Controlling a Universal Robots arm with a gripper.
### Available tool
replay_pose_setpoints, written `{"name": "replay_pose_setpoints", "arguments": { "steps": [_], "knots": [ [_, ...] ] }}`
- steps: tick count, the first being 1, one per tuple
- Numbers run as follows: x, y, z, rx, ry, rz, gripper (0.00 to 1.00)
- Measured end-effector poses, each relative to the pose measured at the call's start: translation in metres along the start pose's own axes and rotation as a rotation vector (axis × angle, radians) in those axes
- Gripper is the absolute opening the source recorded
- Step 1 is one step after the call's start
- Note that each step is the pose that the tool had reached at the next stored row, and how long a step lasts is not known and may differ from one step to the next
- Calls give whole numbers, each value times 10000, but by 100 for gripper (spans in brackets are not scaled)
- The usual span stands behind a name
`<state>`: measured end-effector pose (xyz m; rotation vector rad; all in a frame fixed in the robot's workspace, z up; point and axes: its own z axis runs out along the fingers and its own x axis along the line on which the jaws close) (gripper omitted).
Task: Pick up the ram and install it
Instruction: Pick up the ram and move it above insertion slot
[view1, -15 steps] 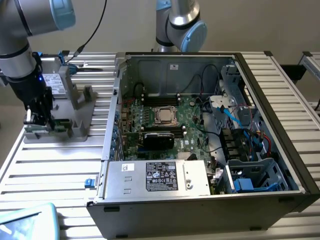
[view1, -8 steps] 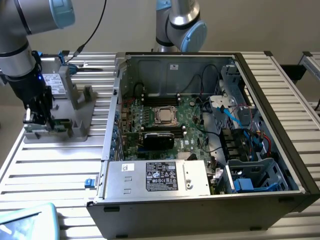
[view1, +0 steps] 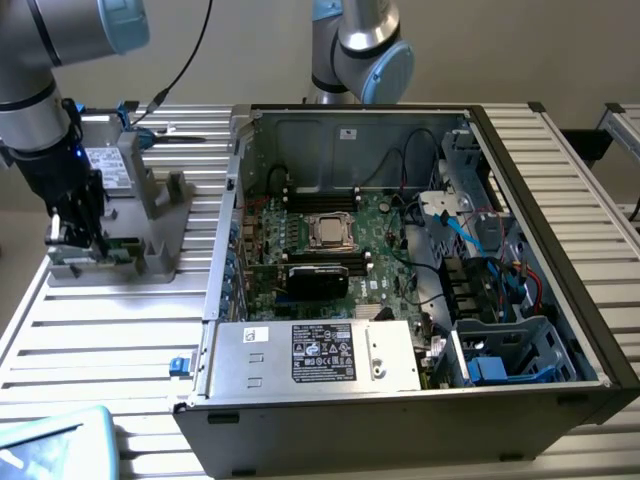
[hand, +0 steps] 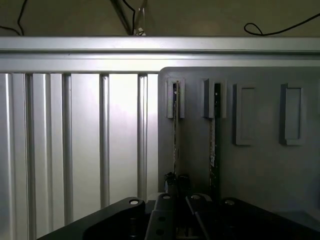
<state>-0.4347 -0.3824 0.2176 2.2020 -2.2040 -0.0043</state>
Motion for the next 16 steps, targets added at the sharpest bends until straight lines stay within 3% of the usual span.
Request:
{"name": "replay_pose_setpoints", "arguments": {
  "steps": [16],
  "knots": [
    [1,2,-72,45,0,29,13]
  ]
}}
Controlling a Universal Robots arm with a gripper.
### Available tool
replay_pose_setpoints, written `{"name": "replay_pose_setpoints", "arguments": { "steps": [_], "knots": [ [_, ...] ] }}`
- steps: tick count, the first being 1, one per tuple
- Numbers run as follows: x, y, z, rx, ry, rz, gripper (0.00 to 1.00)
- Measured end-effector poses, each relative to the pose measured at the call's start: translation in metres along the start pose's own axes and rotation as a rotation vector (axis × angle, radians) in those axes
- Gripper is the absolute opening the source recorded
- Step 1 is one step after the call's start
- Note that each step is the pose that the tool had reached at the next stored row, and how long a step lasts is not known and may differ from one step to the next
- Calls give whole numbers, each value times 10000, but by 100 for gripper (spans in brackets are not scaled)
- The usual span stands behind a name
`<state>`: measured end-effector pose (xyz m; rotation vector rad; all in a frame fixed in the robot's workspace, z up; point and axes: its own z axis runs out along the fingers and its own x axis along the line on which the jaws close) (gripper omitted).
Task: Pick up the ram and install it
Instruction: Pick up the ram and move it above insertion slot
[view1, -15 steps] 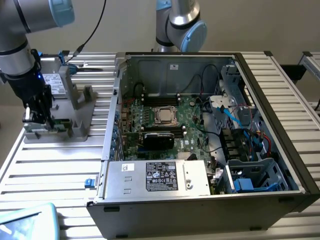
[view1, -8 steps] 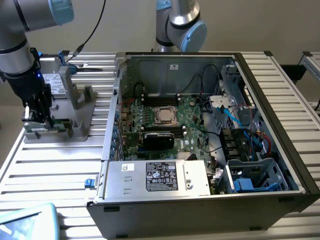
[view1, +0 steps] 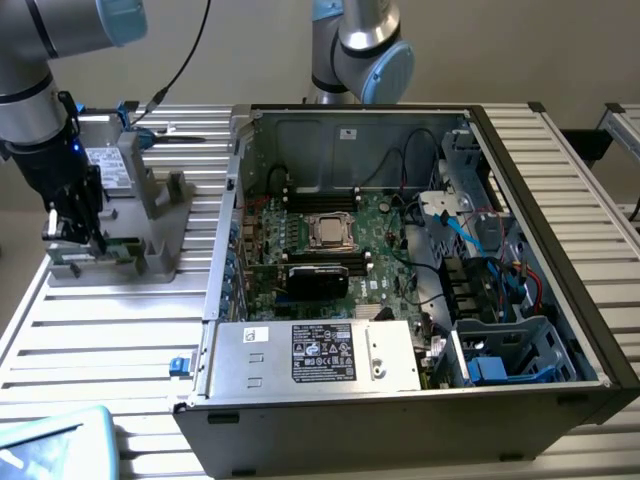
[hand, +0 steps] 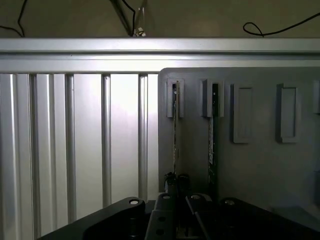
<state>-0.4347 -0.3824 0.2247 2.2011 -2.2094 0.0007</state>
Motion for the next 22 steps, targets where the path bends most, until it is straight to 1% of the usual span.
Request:
{"name": "replay_pose_setpoints", "arguments": {
  "steps": [8,22],
  "knots": [
    [0,0,-35,39,-3,32,13],
    [1,1,-50,36,-13,319,13]
  ]
}}
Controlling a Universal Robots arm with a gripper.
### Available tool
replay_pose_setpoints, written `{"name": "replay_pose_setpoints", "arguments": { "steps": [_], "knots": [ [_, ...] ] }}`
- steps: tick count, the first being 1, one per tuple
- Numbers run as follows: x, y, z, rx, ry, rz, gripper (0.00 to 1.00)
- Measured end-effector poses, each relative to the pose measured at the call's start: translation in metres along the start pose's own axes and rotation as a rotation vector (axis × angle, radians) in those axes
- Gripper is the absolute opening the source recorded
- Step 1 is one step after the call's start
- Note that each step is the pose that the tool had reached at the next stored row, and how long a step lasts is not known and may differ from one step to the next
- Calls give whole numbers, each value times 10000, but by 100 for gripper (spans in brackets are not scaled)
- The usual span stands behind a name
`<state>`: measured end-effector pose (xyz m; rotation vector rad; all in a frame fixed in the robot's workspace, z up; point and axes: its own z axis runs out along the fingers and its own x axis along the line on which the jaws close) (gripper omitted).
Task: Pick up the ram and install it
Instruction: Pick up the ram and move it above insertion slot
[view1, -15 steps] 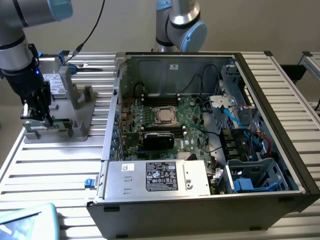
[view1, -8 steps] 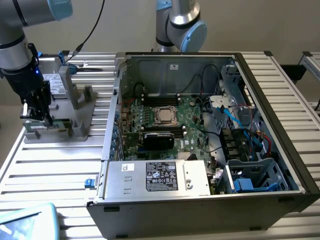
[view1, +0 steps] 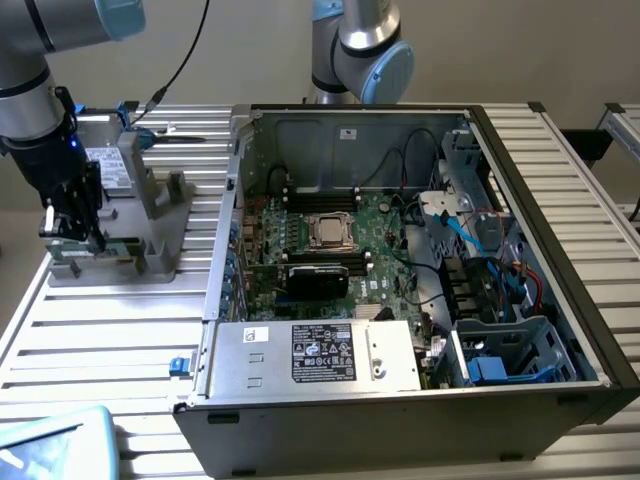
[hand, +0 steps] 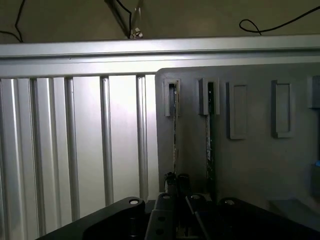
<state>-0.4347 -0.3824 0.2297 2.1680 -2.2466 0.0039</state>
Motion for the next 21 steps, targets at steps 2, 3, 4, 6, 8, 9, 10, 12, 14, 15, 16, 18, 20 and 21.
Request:
{"name": "replay_pose_setpoints", "arguments": {
  "steps": [2,3,4,6,8,9,10,12,14,15,16,18,20,21],
  "knots": [
    [0,0,0,0,0,1,13],
    [0,0,0,0,-1,1,13],
    [0,0,0,0,-1,1,13],
    [0,0,0,0,-1,1,13],
    [0,0,0,0,0,1,13],
    [0,0,0,0,0,1,13],
    [0,0,0,0,-1,1,13],
    [0,0,-1,-2,-6,2,13],
    [1,1,-10,-8,-28,0,13],
    [1,0,-15,-8,-52,0,13],
    [0,0,-24,-10,-83,0,13],
    [0,1,-42,-12,-141,-1,13],
    [1,1,-55,-15,-175,-1,13],
    [1,1,-59,-17,-190,-1,13]
  ]
}}
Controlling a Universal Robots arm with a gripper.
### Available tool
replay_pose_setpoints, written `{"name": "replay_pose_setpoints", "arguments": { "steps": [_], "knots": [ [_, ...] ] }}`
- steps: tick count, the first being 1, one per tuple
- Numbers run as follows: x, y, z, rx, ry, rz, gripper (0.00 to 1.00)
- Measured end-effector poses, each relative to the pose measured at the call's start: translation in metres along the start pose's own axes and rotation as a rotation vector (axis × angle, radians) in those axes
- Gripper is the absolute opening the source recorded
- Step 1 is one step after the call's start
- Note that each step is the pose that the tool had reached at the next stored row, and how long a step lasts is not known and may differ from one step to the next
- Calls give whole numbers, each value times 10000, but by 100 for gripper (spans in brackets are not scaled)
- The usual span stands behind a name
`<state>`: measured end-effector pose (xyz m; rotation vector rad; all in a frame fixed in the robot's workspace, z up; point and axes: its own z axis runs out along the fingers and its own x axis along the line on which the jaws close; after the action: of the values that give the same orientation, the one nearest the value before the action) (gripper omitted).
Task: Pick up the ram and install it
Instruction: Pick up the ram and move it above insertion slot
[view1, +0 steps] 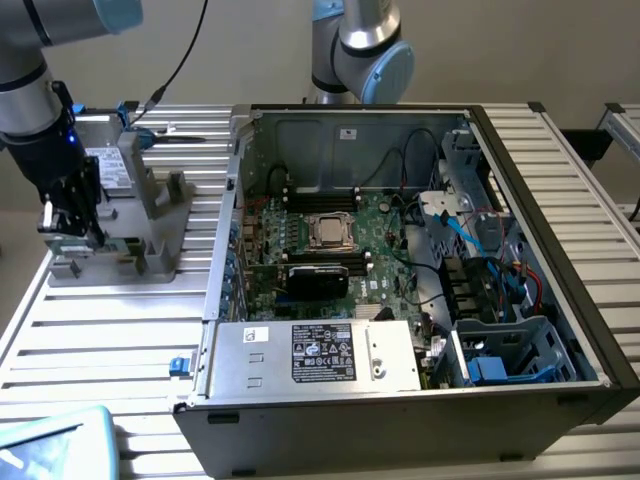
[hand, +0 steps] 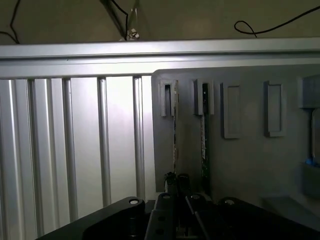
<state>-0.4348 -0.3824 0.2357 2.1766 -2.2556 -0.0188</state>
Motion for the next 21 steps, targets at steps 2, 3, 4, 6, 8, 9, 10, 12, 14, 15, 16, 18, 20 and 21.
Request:
{"name": "replay_pose_setpoints", "arguments": {
  "steps": [2,3,4,6,8,9,10,12,14,15,16,18,20,21],
  "knots": [
    [0,0,-13,-17,-15,0,13],
    [0,0,-24,-36,-24,-1,13],
    [0,0,-35,-54,-29,-1,13],
    [0,0,-55,-94,-35,-1,13],
    [0,1,-77,-136,-38,0,13],
    [0,1,-91,-161,-39,-1,13],
    [0,1,-104,-183,-41,0,13],
    [0,2,-136,-221,-46,0,13],
    [-1,2,-178,-259,-53,0,13],
    [-1,2,-198,-278,-58,0,13],
    [-1,3,-216,-296,-63,0,13],
    [-1,3,-248,-325,-69,0,13],
    [-1,4,-279,-356,-73,0,13],
    [-1,4,-293,-371,-76,0,13]
  ]
}}
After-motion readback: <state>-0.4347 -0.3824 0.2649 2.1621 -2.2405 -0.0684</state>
